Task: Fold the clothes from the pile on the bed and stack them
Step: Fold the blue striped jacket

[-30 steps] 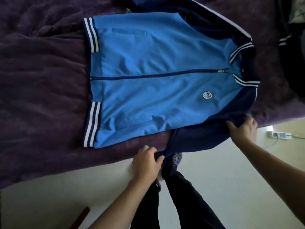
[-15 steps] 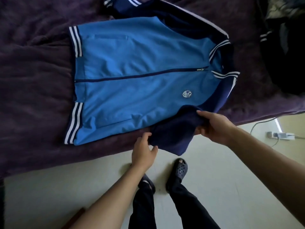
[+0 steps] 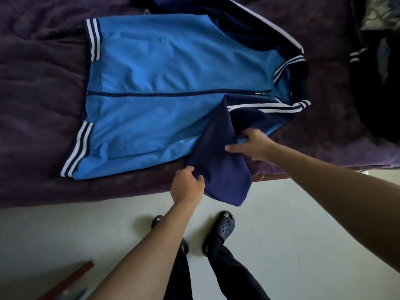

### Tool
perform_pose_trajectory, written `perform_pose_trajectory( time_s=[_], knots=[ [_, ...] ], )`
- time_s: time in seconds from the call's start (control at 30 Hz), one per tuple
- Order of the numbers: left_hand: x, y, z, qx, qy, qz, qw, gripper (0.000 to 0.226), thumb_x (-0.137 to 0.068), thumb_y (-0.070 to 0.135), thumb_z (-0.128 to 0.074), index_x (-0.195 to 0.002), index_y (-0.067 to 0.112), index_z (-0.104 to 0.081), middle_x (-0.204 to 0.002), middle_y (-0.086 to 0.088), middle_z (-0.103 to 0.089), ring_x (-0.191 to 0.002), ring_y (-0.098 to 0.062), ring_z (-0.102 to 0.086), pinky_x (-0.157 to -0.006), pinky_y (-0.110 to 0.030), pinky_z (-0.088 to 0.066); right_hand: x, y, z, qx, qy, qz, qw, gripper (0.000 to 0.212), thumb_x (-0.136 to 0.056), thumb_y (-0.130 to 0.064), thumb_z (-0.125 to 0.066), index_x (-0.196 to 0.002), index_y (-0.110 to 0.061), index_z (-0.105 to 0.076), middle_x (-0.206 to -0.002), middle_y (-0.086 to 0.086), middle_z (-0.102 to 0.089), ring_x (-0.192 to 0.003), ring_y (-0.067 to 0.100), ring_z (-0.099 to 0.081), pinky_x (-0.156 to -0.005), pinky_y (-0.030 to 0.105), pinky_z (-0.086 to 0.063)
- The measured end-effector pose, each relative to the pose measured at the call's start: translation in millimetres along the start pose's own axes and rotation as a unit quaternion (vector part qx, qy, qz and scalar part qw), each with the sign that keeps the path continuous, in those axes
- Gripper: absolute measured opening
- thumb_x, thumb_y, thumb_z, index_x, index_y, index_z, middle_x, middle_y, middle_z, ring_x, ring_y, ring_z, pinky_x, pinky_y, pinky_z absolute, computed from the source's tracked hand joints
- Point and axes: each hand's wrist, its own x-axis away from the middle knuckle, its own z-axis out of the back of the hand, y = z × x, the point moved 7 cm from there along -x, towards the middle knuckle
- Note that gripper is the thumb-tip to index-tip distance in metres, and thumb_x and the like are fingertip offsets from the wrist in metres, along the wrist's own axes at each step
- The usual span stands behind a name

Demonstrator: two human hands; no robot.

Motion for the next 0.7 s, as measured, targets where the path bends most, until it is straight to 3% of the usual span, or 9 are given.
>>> perform_pose_trajectory(
  time_s=[0.07, 0.2, 0.33, 0.4, 0.47, 0.5, 0.57, 0.63, 0.7],
  knots=[
    [-4.3, -2.1, 5.5, 0.028, 0.023, -0.015, 0.999, 0.036, -0.090, 0.018, -0.059, -0.126, 0.014, -0.060, -0.123, -0.010, -0.061, -0.112, -0.029, -0.057, -0.093, -0.037, -0.047, 9.8, 6.3, -23.4, -0.023, -0.083, -0.023, 0.996, 0.029, -0.077, -0.029, -0.077, -0.086, -0.004, -0.064, -0.069, 0.008, -0.057, -0.061, 0.024, -0.054, -0.053, 0.030, -0.049],
    [-4.4, -34.0, 52.6, 0.078, 0.113, -0.009, 0.991, 0.024, -0.088, 0.011, -0.059, -0.110, 0.010, -0.067, -0.105, -0.009, -0.066, -0.097, -0.026, -0.062, -0.087, -0.032, -0.048, 6.9, -54.5, -43.9, -0.146, -0.139, 0.045, 0.978, 0.015, -0.085, -0.014, -0.070, -0.091, -0.002, -0.063, -0.071, 0.005, -0.062, -0.054, 0.014, -0.061, -0.047, 0.025, -0.050],
    [-1.9, -75.6, 102.1, 0.074, 0.183, 0.053, 0.979, 0.022, -0.090, 0.013, -0.057, -0.110, 0.010, -0.065, -0.109, -0.011, -0.064, -0.098, -0.029, -0.062, -0.088, -0.038, -0.049, -11.5, -135.3, -52.8, -0.441, -0.220, -0.008, 0.870, 0.016, -0.098, -0.014, -0.049, -0.084, -0.013, -0.057, -0.068, 0.002, -0.062, -0.057, 0.013, -0.060, -0.058, 0.026, -0.050],
    [0.3, -76.6, 119.2, 0.079, 0.231, 0.041, 0.969, 0.023, -0.093, 0.017, -0.055, -0.114, 0.008, -0.062, -0.113, -0.012, -0.059, -0.100, -0.031, -0.060, -0.087, -0.036, -0.047, -28.6, -152.8, -44.7, -0.481, -0.213, -0.003, 0.851, 0.019, -0.099, -0.008, -0.042, -0.098, -0.014, -0.060, -0.080, 0.003, -0.064, -0.069, 0.016, -0.063, -0.065, 0.029, -0.052],
    [5.7, -61.1, 129.2, 0.103, 0.281, -0.024, 0.954, 0.029, -0.095, 0.023, -0.053, -0.118, 0.006, -0.058, -0.115, -0.012, -0.055, -0.103, -0.031, -0.057, -0.088, -0.036, -0.044, -48.7, -139.6, -24.2, -0.392, -0.095, 0.022, 0.915, 0.027, -0.096, -0.005, -0.043, -0.117, -0.014, -0.059, -0.096, 0.008, -0.064, -0.080, 0.020, -0.063, -0.073, 0.033, -0.053],
    [9.2, -48.0, 128.0, 0.109, 0.286, -0.073, 0.949, 0.034, -0.094, 0.030, -0.053, -0.120, 0.008, -0.057, -0.116, -0.011, -0.054, -0.105, -0.029, -0.055, -0.089, -0.038, -0.044, -56.2, -123.7, -8.3, -0.278, 0.000, 0.043, 0.960, 0.031, -0.094, -0.007, -0.046, -0.121, -0.015, -0.059, -0.105, 0.009, -0.065, -0.087, 0.021, -0.063, -0.079, 0.034, -0.053],
    [15.8, -18.4, 105.1, 0.065, 0.239, -0.170, 0.954, 0.056, -0.087, 0.054, -0.052, -0.130, 0.018, -0.051, -0.123, -0.007, -0.052, -0.112, -0.025, -0.050, -0.092, -0.040, -0.042, -59.3, -90.1, 23.5, -0.035, 0.156, 0.082, 0.984, 0.039, -0.088, -0.015, -0.055, -0.127, -0.020, -0.059, -0.123, 0.005, -0.063, -0.109, 0.024, -0.059, -0.090, 0.035, -0.049],
    [18.3, -3.6, 61.8, -0.069, 0.157, -0.208, 0.963, 0.082, -0.074, 0.074, -0.050, -0.142, 0.029, -0.038, -0.138, -0.006, -0.044, -0.123, -0.024, -0.042, -0.094, -0.042, -0.039, -61.6, -53.9, 37.6, 0.103, 0.176, 0.102, 0.974, 0.054, -0.084, -0.027, -0.065, -0.135, -0.024, -0.050, -0.134, 0.006, -0.054, -0.121, 0.029, -0.050, -0.090, 0.040, -0.046],
    [10.9, -9.0, 26.7, -0.218, 0.096, -0.190, 0.952, 0.088, -0.073, 0.069, -0.056, -0.147, 0.035, -0.026, -0.149, -0.008, -0.032, -0.132, -0.027, -0.034, -0.096, -0.045, -0.039, -66.2, -17.4, 34.0, 0.207, 0.110, 0.091, 0.968, 0.071, -0.079, -0.038, -0.073, -0.142, -0.027, -0.040, -0.144, 0.008, -0.042, -0.131, 0.031, -0.039, -0.095, 0.045, -0.043]
  ],
)
